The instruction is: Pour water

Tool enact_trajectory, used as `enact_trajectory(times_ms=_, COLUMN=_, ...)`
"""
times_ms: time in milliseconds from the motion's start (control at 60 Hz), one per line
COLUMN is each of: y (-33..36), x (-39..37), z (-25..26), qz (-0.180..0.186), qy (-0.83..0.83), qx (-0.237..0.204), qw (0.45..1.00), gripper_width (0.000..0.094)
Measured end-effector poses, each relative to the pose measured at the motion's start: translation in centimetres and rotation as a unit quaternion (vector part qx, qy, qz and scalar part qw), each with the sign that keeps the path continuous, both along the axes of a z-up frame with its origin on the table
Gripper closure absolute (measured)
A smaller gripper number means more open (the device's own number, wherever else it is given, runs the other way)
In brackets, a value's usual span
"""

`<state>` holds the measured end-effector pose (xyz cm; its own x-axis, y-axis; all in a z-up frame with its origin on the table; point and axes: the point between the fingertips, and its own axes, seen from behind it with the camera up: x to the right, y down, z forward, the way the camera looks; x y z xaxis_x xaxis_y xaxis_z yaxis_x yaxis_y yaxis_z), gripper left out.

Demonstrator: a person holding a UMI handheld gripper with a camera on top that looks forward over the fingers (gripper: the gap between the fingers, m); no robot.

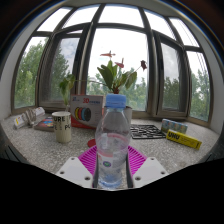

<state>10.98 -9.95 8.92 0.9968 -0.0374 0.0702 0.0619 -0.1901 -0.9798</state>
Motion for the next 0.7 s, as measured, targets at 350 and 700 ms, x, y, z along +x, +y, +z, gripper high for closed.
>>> enact_trajectory(times_ms=350, y=0.2, x=3.3, z=2.9, qz=-0.070, qy=-0.063, qx=0.013, qw=0.996, gripper_width=0.0643)
enact_trajectory(times_ms=700, y=7.5, x=5.4, z=20.9, qz=-0.148, qy=-0.482, qx=0.098, qw=0.858, gripper_width=0.0644)
